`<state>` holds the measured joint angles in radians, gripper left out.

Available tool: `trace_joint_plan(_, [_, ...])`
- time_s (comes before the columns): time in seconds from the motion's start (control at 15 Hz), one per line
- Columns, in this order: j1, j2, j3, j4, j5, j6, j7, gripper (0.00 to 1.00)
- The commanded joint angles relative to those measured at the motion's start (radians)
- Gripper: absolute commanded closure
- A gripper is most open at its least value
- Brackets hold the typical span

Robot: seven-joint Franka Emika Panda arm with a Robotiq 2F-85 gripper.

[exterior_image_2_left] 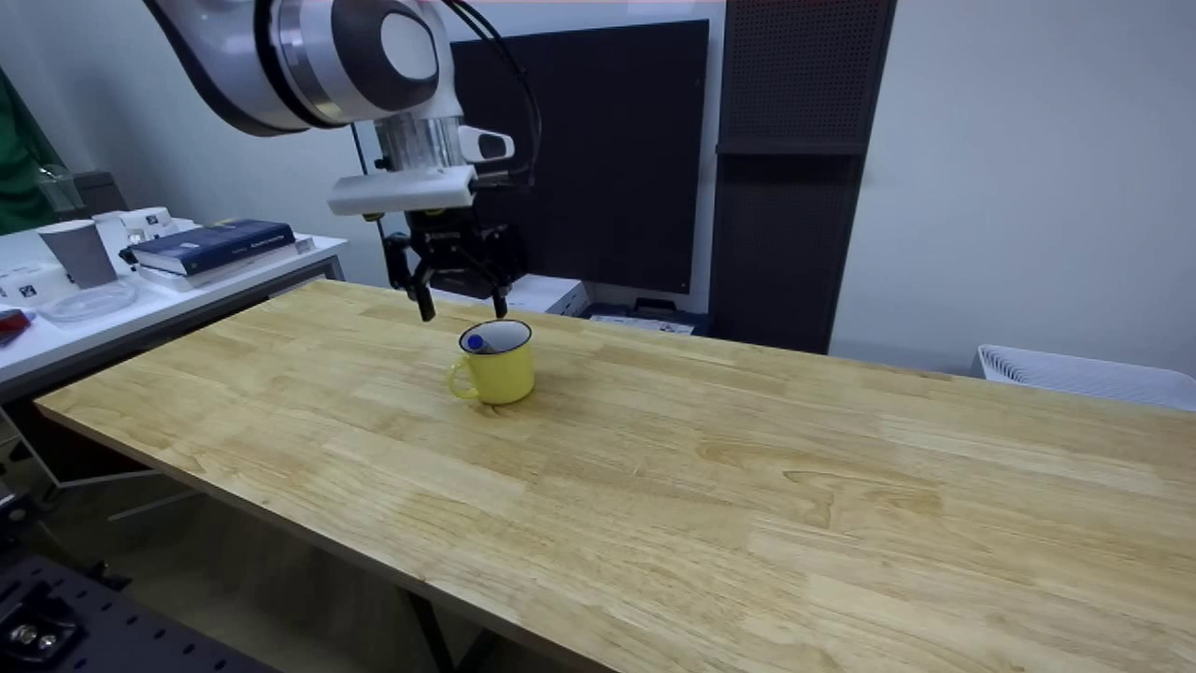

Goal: Take the blue marker out of the yellow mug

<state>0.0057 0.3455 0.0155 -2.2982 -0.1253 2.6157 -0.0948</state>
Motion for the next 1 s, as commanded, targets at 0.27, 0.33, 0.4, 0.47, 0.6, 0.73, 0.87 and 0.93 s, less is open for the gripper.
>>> trace_joint_plan(0.27, [-0.026, 0.043, 0.01, -0.005, 0.053, 0.015, -0.045, 0.0])
trace_joint_plan(0.33, [-0.027, 0.048, 0.01, -0.002, 0.054, 0.014, -0.045, 0.0])
trace_joint_plan(0.4, [-0.027, 0.053, 0.01, 0.002, 0.054, 0.012, -0.047, 0.0])
trace_joint_plan(0.47, [-0.028, 0.057, 0.01, 0.005, 0.054, 0.011, -0.049, 0.0])
trace_joint_plan(0.6, [-0.025, 0.064, 0.008, 0.016, 0.047, 0.007, -0.055, 0.0])
trace_joint_plan(0.73, [-0.022, 0.073, 0.007, 0.032, 0.042, 0.002, -0.059, 0.0])
trace_joint_plan(0.87, [-0.018, 0.084, 0.004, 0.05, 0.036, -0.001, -0.059, 0.0])
trace_joint_plan(0.93, [-0.019, 0.088, 0.005, 0.057, 0.038, -0.003, -0.06, 0.0])
